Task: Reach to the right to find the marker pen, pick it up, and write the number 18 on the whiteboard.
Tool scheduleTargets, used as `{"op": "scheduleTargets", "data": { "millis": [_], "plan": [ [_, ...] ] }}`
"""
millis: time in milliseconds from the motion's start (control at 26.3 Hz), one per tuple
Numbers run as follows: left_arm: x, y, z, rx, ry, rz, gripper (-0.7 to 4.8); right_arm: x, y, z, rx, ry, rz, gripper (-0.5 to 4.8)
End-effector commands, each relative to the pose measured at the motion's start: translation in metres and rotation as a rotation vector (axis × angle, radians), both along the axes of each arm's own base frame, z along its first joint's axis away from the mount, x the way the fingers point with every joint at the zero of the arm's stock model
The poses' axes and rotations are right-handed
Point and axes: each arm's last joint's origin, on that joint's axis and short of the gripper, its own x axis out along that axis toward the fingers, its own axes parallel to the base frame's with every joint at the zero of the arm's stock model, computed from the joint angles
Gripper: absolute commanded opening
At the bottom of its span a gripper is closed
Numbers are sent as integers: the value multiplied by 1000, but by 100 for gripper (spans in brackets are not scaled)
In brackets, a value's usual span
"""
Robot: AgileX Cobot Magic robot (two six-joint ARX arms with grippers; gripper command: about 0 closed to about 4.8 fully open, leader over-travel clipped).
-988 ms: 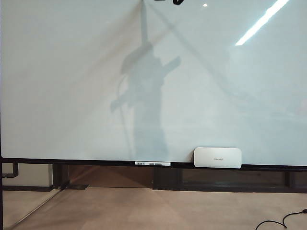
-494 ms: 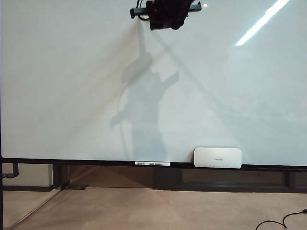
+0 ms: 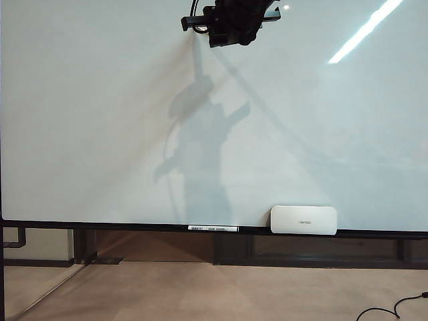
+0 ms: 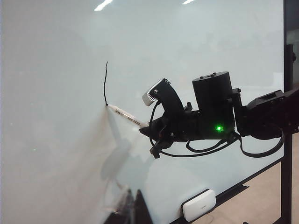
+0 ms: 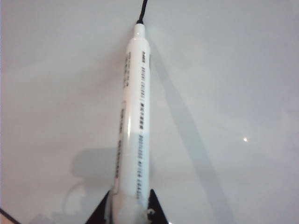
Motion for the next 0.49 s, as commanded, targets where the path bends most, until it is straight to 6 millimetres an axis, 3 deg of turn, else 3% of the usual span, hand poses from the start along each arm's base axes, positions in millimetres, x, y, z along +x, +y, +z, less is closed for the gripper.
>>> {"op": "scheduleTargets", "data": {
  "millis": [38,342,494],
  "plan": [
    [-1,0,2,-6,-13,2,-5,2,-2,-3,-10,35,-30,-3],
    [-1,0,2,-6,-13,2,-5,1,-3,-3,-12,37,-29,-3],
    [-1,0,2,-6,-12,2,-5,-11,1,11,6,7,-5,-3]
  ]
}}
